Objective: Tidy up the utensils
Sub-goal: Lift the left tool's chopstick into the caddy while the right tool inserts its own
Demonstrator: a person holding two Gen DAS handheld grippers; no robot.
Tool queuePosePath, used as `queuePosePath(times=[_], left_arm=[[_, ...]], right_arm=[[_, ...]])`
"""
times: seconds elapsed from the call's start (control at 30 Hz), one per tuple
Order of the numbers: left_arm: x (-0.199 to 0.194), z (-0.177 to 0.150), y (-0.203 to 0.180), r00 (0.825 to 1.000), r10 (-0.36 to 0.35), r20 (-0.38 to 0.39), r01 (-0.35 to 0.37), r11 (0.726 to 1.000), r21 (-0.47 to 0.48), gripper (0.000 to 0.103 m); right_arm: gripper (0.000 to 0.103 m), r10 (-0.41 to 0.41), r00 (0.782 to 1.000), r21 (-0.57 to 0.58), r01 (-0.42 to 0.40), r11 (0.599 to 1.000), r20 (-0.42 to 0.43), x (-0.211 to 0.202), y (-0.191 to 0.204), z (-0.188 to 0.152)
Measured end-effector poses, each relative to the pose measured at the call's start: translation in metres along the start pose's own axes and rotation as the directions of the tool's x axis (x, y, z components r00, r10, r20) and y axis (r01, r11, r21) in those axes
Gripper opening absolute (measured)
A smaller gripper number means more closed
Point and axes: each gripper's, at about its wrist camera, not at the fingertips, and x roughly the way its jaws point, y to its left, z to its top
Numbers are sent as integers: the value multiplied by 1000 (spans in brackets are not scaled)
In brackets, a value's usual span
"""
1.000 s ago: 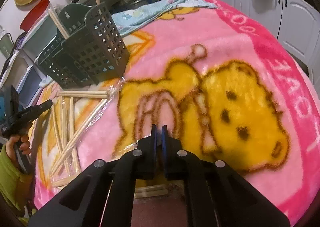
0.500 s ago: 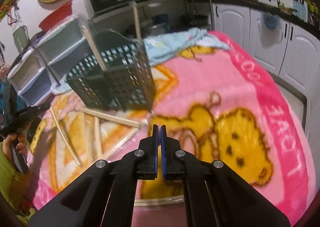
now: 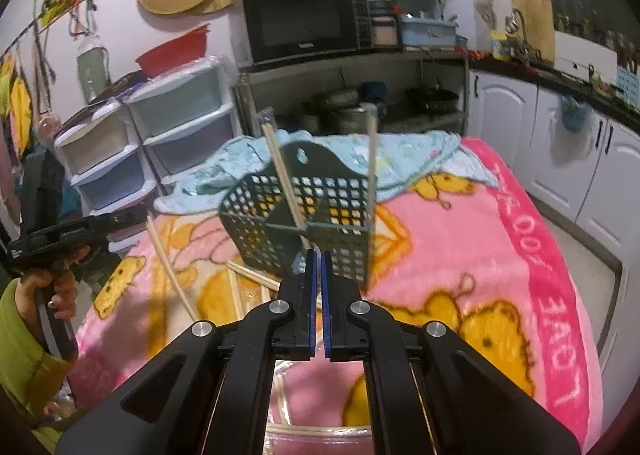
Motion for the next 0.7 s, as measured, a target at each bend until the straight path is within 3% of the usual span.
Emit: queuePosePath(times=[0.37,0.7], left_arm=[[-1,11,-53,995,-97,21,94,990,102,2],[-5,31,-80,988,-144,62,133,979,157,2]], right_arm=[[2,20,996,-48,-16,999,86,-20,17,24],[2,24,989,-61,-15,998,149,-33,20,43]])
